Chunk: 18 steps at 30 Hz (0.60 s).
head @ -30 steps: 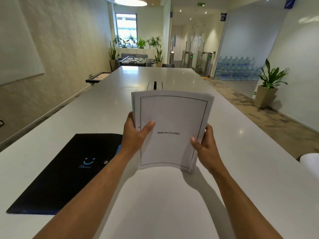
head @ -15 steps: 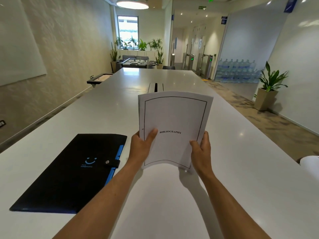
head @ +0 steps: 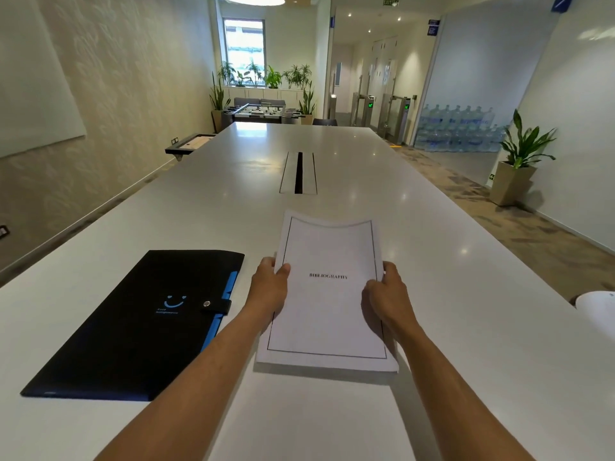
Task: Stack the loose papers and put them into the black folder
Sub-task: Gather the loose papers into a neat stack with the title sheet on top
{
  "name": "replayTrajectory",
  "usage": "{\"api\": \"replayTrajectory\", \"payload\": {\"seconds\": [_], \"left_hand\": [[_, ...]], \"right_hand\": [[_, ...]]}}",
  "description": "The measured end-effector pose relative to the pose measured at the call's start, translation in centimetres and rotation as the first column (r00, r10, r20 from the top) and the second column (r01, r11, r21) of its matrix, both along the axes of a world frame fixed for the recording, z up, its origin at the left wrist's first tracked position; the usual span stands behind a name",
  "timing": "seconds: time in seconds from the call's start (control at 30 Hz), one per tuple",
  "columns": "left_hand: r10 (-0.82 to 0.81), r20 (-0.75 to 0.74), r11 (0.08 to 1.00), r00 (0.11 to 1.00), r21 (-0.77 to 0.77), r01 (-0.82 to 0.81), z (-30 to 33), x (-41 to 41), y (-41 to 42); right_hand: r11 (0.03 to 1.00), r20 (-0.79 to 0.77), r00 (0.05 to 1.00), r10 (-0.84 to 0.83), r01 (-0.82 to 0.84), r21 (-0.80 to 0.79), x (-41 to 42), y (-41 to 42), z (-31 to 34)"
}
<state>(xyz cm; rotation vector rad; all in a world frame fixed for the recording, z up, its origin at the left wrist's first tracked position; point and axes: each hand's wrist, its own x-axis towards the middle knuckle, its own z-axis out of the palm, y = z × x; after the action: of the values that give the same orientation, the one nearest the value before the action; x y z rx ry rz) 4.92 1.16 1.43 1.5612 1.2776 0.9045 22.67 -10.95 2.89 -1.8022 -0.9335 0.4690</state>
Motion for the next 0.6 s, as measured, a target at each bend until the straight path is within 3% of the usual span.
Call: {"api": "replayTrajectory", "payload": {"seconds": [0.23, 0.6], "left_hand": [[0.018, -0.355, 0.999, 0.935, 0.046, -0.002, -3.2, 0.5, -0.6], [0.147, -0.627, 0.921, 0.765, 0.37, 0.126, -4.8, 0.7, -2.4]], "right_hand": [[0.937, 0.121, 0.992, 0.04, 0.005, -0.349, -0.7, -0.1, -2.6], [0.905, 0.438, 0.895, 0.086, 0.114, -0.411, -1.2, 0.0, -3.9]]}}
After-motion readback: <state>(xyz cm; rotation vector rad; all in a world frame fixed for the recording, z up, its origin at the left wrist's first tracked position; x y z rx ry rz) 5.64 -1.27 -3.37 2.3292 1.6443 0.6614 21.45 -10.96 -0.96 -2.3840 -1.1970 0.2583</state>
